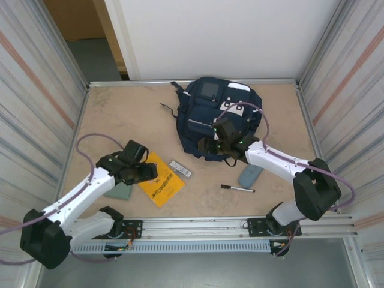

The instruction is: Pack the student bag

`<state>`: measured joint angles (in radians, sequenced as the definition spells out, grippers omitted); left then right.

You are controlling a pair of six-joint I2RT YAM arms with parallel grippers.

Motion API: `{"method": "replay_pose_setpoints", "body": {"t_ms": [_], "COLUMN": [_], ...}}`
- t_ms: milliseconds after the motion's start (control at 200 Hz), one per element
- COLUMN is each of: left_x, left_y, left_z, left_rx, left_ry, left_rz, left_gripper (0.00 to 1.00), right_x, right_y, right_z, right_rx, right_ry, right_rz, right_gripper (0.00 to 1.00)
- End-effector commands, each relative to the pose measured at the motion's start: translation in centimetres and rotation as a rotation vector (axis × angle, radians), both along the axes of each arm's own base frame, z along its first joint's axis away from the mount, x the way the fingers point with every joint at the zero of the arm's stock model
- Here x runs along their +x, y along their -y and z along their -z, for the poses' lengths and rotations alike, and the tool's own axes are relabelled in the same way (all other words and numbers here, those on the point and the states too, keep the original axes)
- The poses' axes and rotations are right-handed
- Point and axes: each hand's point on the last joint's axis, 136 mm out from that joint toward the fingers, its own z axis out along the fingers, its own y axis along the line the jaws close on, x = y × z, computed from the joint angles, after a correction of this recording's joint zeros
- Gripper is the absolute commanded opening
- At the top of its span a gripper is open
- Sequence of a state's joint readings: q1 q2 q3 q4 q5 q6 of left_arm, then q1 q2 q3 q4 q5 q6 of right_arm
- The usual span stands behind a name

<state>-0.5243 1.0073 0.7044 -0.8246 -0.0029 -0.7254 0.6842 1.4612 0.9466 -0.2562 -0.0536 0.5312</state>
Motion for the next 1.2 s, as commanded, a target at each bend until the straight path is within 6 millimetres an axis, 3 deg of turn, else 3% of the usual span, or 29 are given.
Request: {"method": "replay_pose_setpoints", "body": {"t_ms": [0, 100, 200, 356, 566, 752, 952, 1067, 1193], "left_x": [-3.4, -4.3, -4.3, -2.9, -2.8, -2.9, -2.7, -1.7, -0.4], "left_y": [-2.4, -2.1, -2.1, -1.4, -0.6, -1.5, -1.6, -1.5, -1.6], "left_z": [1.6, 2.9, 3.7, 3.8, 5.5, 6.0, 6.7, 6.4, 6.1], "left_rx": [0.061, 0.025, 0.027, 0.003, -0.065, -0.035, -0.031, 0.01, 0.033], "left_ry": [-0.131, -0.174, -0.2, -0.177, -0.224, -0.199, -0.202, -0.18, -0.139], "left_rz": [-0.106, -0.145, -0.158, -0.16, -0.174, -0.212, -0.211, -0.147, -0.127], "left_gripper": [0.7, 0.71, 0.71, 0.71, 0.71, 0.7, 0.71, 0.69, 0.69], "right_x": [-5.2, -8.3, -9.6, -9.4, -10.5, -9.7, -7.1, -6.3, -5.9], "right_y": [-4.0, -8.1, -10.6, -11.6, -13.0, -12.6, -10.4, -8.7, -8.3], "right_z": [0.6, 1.4, 2.3, 5.3, 6.5, 8.5, 10.1, 10.6, 9.7], "right_rx": [0.084, 0.156, 0.174, 0.114, 0.173, 0.064, -0.186, -0.167, -0.147], "right_ry": [-0.132, -0.267, -0.306, -0.377, -0.477, -0.43, -0.252, -0.257, -0.247], "right_rz": [-0.309, -0.47, -0.534, -0.537, -0.531, -0.462, -0.341, -0.245, -0.249], "right_gripper": [0.62, 0.52, 0.47, 0.43, 0.43, 0.49, 0.51, 0.51, 0.52]}}
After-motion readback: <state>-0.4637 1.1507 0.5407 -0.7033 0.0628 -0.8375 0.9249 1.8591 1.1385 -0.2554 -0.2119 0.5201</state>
